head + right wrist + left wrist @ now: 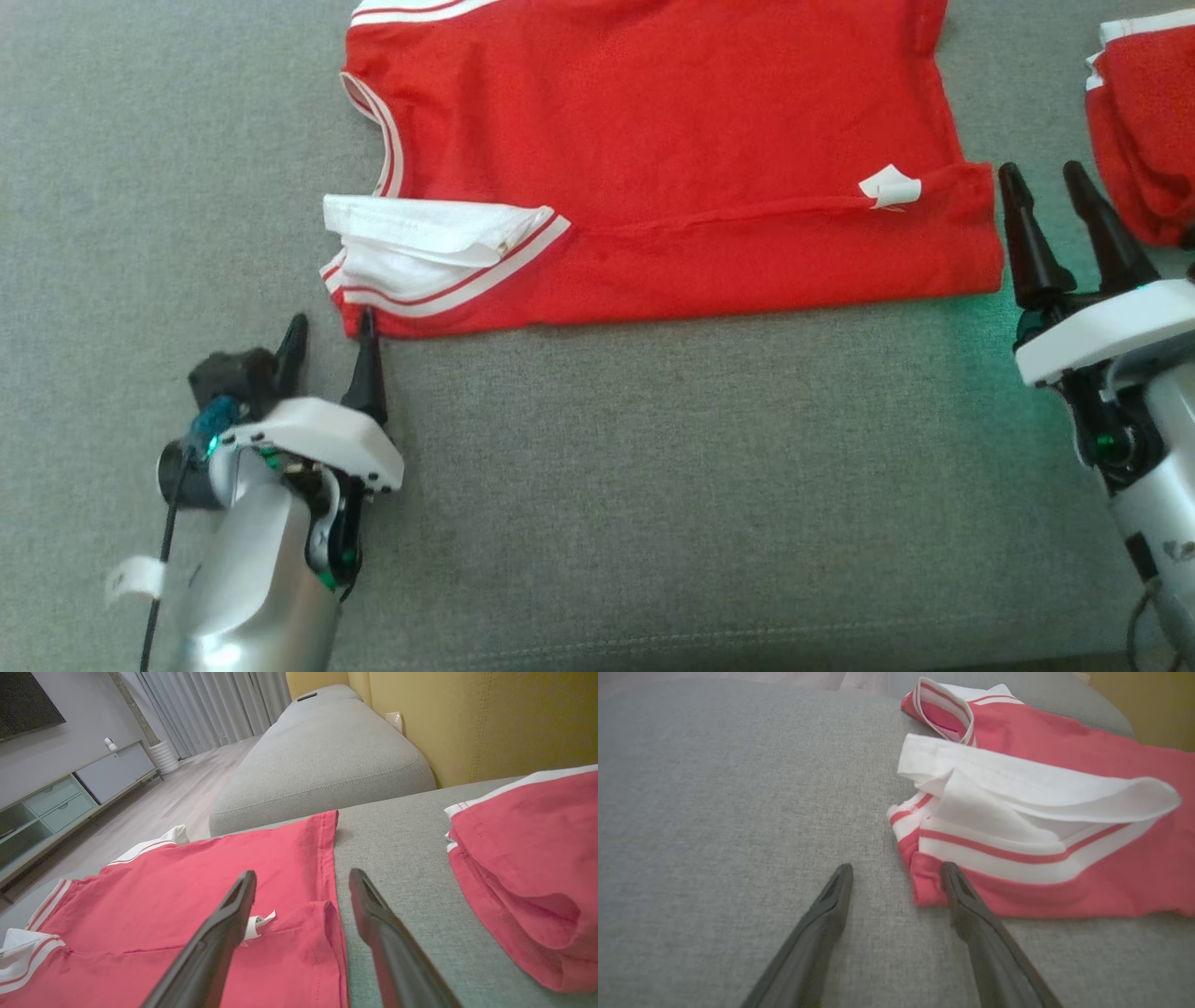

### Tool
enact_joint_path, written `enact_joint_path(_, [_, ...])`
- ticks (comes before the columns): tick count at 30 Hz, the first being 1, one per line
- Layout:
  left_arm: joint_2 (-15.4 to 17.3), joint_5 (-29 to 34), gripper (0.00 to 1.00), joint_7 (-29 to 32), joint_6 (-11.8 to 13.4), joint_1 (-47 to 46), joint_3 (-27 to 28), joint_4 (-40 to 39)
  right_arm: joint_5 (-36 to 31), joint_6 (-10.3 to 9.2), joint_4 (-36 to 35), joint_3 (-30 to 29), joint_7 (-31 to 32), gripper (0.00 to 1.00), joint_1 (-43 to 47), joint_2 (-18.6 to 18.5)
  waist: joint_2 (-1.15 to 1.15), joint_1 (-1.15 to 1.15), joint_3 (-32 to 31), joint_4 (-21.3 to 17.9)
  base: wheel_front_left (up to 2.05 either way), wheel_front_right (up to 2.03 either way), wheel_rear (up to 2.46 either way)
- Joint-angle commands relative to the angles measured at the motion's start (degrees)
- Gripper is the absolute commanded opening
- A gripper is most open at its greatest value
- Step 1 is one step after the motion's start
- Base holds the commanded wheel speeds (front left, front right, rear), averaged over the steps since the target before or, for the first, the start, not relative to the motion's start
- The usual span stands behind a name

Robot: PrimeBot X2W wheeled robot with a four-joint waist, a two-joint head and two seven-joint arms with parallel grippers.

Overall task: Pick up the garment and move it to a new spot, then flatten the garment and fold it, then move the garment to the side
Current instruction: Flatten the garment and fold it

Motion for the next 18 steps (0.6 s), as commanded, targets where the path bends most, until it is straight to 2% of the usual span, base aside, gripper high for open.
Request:
enact_joint_path(1, [0.6, 0.2, 1.0, -0.3, -0.1, -1.6, 1.5, -0.4, -0.5, 0.37, -1.8, -0.2, 0.0, 1.0, 0.9, -0.8, 0.0, 0.0, 0.1, 0.0, 0.0, 0.0, 0.0])
enact_joint_path(5, [0.5, 0.4, 1.0, -0.3, -1.2, -2.4, 0.8, 2.7, -1.1, 0.37, -2.2, -0.9, 0.3, 1.0, 1.4, -0.7, 0.0, 0.0, -0.1, -0.1, 0.0, 0.0, 0.0])
enact_joint_path(6, [0.4, 0.4, 0.65, -0.3, -1.4, -2.5, 0.6, 3.7, -1.2, 0.37, -2.2, -1.0, 0.5, 1.0, 1.5, -0.5, 0.0, 0.0, -0.4, -0.1, 0.0, 0.0, 0.0])
enact_joint_path(7, [0.4, 0.4, 0.42, -0.3, -1.6, -2.5, 0.4, 4.5, -1.4, 0.37, -2.2, -1.2, 0.6, 1.0, 1.6, -0.4, 0.0, 0.0, -0.6, -0.2, 0.0, 0.0, 0.0])
enact_joint_path(8, [0.4, 0.4, 0.24, -0.3, -1.7, -2.5, 0.2, 5.1, -1.5, 0.37, -2.2, -1.3, 0.7, 1.0, 1.8, -0.3, 0.0, 0.0, -0.9, -0.2, 0.0, 0.0, 0.0])
enact_joint_path(9, [0.3, 0.3, 0.0, -0.3, -1.9, -2.4, 0.0, 5.5, -1.7, 0.37, -2.2, -1.5, 0.8, 1.0, 1.9, -0.1, 0.0, 0.0, -1.2, -0.2, 0.0, 0.0, 0.0])
enact_joint_path(18, [0.1, -0.9, 0.0, -0.3, -2.4, 2.1, 1.3, -0.4, -4.7, 0.37, 2.3, -3.1, 6.7, 1.0, 4.0, 4.1, 0.0, 0.0, -3.9, 0.3, 0.0, 0.0, 0.0])
